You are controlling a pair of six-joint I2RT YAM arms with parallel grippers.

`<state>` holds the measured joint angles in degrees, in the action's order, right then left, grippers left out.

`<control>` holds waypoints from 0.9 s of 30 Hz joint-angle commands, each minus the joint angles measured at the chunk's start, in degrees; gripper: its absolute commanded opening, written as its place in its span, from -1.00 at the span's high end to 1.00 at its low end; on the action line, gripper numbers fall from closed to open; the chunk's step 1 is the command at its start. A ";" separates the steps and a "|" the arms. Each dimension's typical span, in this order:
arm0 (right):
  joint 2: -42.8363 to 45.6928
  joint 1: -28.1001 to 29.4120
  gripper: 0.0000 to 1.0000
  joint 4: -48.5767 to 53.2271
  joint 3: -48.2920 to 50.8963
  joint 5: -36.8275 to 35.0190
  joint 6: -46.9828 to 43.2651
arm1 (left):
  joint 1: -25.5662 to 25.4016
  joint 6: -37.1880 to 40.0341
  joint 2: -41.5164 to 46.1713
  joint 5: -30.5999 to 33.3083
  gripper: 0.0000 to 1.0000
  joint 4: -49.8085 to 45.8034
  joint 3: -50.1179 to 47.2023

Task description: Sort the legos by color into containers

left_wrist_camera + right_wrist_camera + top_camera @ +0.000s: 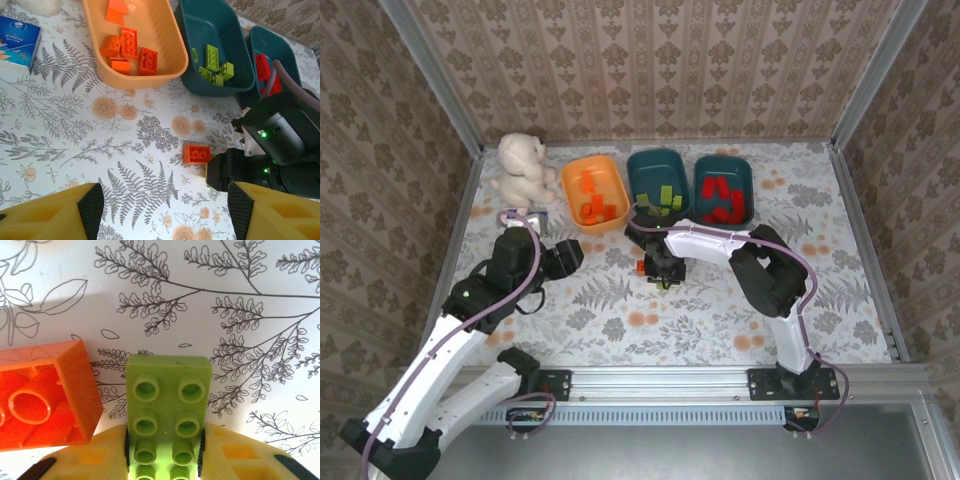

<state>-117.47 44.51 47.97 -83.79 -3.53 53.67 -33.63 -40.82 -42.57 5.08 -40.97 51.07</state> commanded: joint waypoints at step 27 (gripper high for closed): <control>-19.02 -14.80 0.54 7.00 -52.86 2.50 -25.06 | 0.72 0.09 -26.87 -7.49 -0.39 13.86 12.30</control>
<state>-132.05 30.59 54.43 -130.85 -4.64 32.08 -33.61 -41.60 -68.27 -0.95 -28.88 61.04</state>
